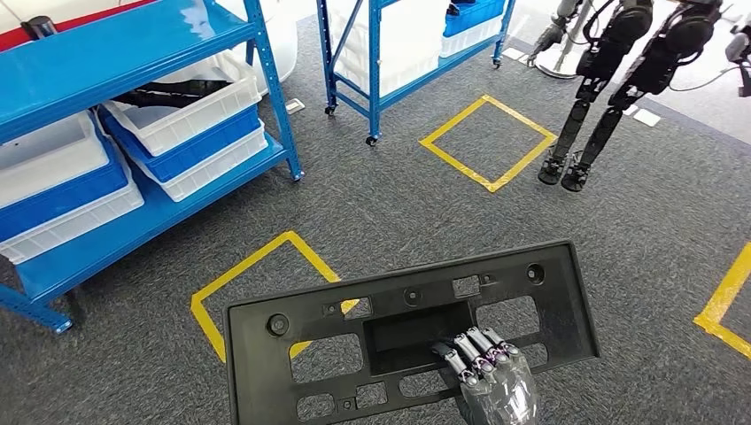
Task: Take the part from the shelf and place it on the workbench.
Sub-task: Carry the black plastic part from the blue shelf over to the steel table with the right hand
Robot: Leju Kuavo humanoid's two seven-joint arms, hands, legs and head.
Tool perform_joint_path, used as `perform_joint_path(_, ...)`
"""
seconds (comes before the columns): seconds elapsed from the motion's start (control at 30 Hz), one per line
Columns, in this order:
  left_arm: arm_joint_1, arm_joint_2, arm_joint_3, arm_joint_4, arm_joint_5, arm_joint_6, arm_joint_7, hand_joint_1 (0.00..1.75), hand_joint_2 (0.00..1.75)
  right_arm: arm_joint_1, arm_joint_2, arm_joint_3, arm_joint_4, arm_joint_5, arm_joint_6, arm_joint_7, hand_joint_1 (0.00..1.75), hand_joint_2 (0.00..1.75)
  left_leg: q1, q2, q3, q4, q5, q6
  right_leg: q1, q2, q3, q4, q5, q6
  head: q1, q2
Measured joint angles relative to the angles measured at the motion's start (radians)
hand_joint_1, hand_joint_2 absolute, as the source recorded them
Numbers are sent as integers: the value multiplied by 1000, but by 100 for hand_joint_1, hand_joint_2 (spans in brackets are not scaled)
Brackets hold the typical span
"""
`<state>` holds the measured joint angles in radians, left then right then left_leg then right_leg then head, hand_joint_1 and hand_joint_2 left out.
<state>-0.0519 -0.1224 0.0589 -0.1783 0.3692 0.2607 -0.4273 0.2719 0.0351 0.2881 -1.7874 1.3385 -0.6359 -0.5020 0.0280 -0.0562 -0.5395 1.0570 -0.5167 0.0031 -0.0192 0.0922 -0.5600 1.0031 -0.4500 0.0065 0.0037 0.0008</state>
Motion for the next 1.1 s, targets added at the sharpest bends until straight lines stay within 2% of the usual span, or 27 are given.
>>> perform_joint_path(0.03, 0, 0, 1, 0, 3, 2, 7, 0, 175, -1, 2, -1, 0, 1, 0, 0, 175, 175, -1, -16, 15, -35, 9, 3, 1, 10, -4, 2, 2, 4, 0, 0)
perform_joint_path(0.07, -1, 0, 3, 0, 6, 5, 13, 0, 175, -1, 3, -2, 1, 2, 0, 0, 175, 175, -3, -21, 20, -48, 9, 5, 2, 20, -10, 1, 6, 10, 0, 0)
perform_joint_path(0.13, -3, -2, 6, 0, 10, 10, 21, 0, 175, -1, 5, -3, 1, 5, 0, 0, 175, 175, -7, 2, 20, -55, 17, 16, 0, 33, -22, -1, 14, 24, 0, 0)
perform_joint_path(0.2, -4, -3, 9, 0, 10, 12, 23, 0, 175, -1, 6, -6, 1, 6, 0, 0, 175, 175, -8, 29, 21, -70, 30, 33, 1, -6, -46, 29, -3, 28, 2, 0)
perform_joint_path(0.27, -3, -3, 13, 0, 10, 13, 23, 0, 175, -3, 6, -9, 2, 6, 0, 0, 175, 175, -9, 59, 19, -77, 36, 42, 1, -63, -99, 134, -61, 24, 7, 0)
perform_joint_path(0.33, -1, -3, 15, 0, 10, 16, 25, 0, 175, -3, 6, -9, 5, 7, 0, 1, 175, 175, -11, 91, 15, -76, 36, 43, -3, -78, -152, 255, -112, 28, 8, 0)
perform_joint_path(0.37, -1, -3, 16, 0, 10, 17, 26, 0, 175, -2, 6, -9, 7, 7, 0, 1, 175, 175, -12, 107, 14, -76, 36, 43, -5, -81, -158, 279, -118, 35, 8, 0)
perform_joint_path(0.4, -1, -4, 16, 0, 9, 18, 26, 0, 175, -1, 5, -9, 8, 7, 0, 2, 175, 175, -11, 121, 14, -75, 36, 42, -8, -85, -141, 259, -108, 45, 9, 0)
perform_joint_path(0.43, -1, -5, 16, 0, 9, 16, 25, 0, 175, 0, 6, -9, 8, 8, 0, 4, 175, 175, -11, 134, 15, -75, 35, 40, -11, -96, -102, 199, -87, 55, 9, 0)
perform_joint_path(0.47, -2, -5, 16, 0, 9, 13, 22, 0, 175, 0, 6, -9, 8, 9, 0, 5, 175, 175, -12, 146, 18, -74, 33, 36, -13, -123, -56, 123, -65, 62, 9, 0)
perform_joint_path(0.5, -2, -6, 17, 0, 10, 9, 17, 0, 175, -1, 6, -9, 8, 11, 0, 7, 175, 175, -14, 157, 21, -73, 30, 29, -11, -150, -16, 57, -46, 64, 10, 0)
perform_joint_path(0.53, -1, -7, 17, 0, 10, 5, 12, 0, 175, -1, 7, -9, 8, 14, 0, 9, 175, 175, -17, 166, 24, -71, 27, 22, -8, -169, 9, 13, -34, 60, 8, 0)
perform_joint_path(0.57, -2, -7, 17, 0, 12, 3, 8, 0, 175, -1, 7, -9, 8, 16, 0, 13, 175, 175, -21, 175, 26, -70, 25, 16, -4, -178, 17, -2, -29, 52, 7, 0)
perform_joint_path(0.6, -3, -8, 18, 0, 13, 2, 6, 0, 175, -2, 8, -9, 9, 20, 0, 18, 175, 175, -21, 185, 29, -70, 23, 10, 0, -169, 13, -1, -27, 44, 5, 0)
perform_joint_path(0.63, -4, -10, 18, 0, 15, 2, 4, 0, 175, -1, 8, -8, 9, 23, 0, 24, 175, 175, -20, 192, 31, -69, 21, 5, -3, -154, 10, 0, -24, 36, 2, 0)
perform_joint_path(0.67, -5, -11, 18, 0, 17, 2, 3, 0, 175, -2, 8, -7, 10, 26, 0, 31, 175, 175, -16, 184, 30, -64, 14, 0, -7, -142, 8, -1, -22, 30, 2, 0)
perform_joint_path(0.73, -4, -12, 21, -1, 20, 4, 2, 0, 175, -5, 8, 1, 11, 31, 0, 44, 175, 175, -10, 129, 7, -6, -33, -8, -13, -117, 7, -3, -16, 14, -2, 0)
perform_joint_path(0.77, -3, -12, 22, -1, 21, 4, 1, 0, 175, -7, 8, 6, 13, 32, 0, 48, 175, 175, -8, 95, -18, 53, -68, -9, -11, -105, 5, -3, -13, 7, -4, 0)
perform_joint_path(0.8, 0, -13, 24, 0, 23, 5, -1, 0, 175, -9, 8, 11, 14, 32, 0, 52, 175, 175, -8, 73, -51, 123, -102, -9, -8, -92, 2, -3, -11, 2, -5, 0)
perform_joint_path(0.83, 2, -13, 26, 0, 25, 5, -2, 0, 175, -10, 7, 15, 16, 32, 0, 55, 175, 175, -8, 63, -80, 183, -123, -8, -5, -78, 1, -2, -10, -2, -6, 0)
perform_joint_path(0.87, 3, -13, 27, 0, 27, 5, -4, 0, 175, -10, 6, 19, 19, 32, 0, 58, 175, 175, -8, 58, -98, 216, -125, -6, -2, -63, 1, -2, -10, -3, -6, 0)
perform_joint_path(0.9, 4, -13, 29, 0, 29, 5, -7, 0, 175, -10, 5, 22, 21, 32, 0, 61, 175, 175, -8, 55, -99, 211, -107, -4, 0, -49, 2, -1, -10, -2, -6, 0)
perform_joint_path(0.93, 4, -13, 31, 0, 30, 4, -11, 0, 175, -12, 4, 25, 24, 32, 0, 65, 175, 175, -8, 50, -83, 169, -73, -1, 1, -34, 3, 1, -10, -2, -6, 0)
perform_joint_path(1.0, 4, -12, 34, 0, 32, 1, -18, 0, 175, -18, 2, 35, 28, 34, 0, 72, 175, 175, -5, 12, -29, 41, -4, 7, 3, -8, 2, 5, -10, -1, -7, 0)
perform_joint_path(1.07, 4, -12, 39, 0, 36, -4, -29, 0, 175, -26, 2, 45, 30, 37, 0, 79, 175, 175, -5, -20, 1, -34, 18, 10, 5, 15, -7, 8, -7, 4, -7, 0)
perform_joint_path(1.1, 3, -12, 41, 0, 38, -6, -34, 0, 175, -29, 2, 49, 30, 38, 0, 81, 175, 175, -8, -20, 3, -40, 15, 11, 5, 25, -12, 8, -4, 9, -7, 0)
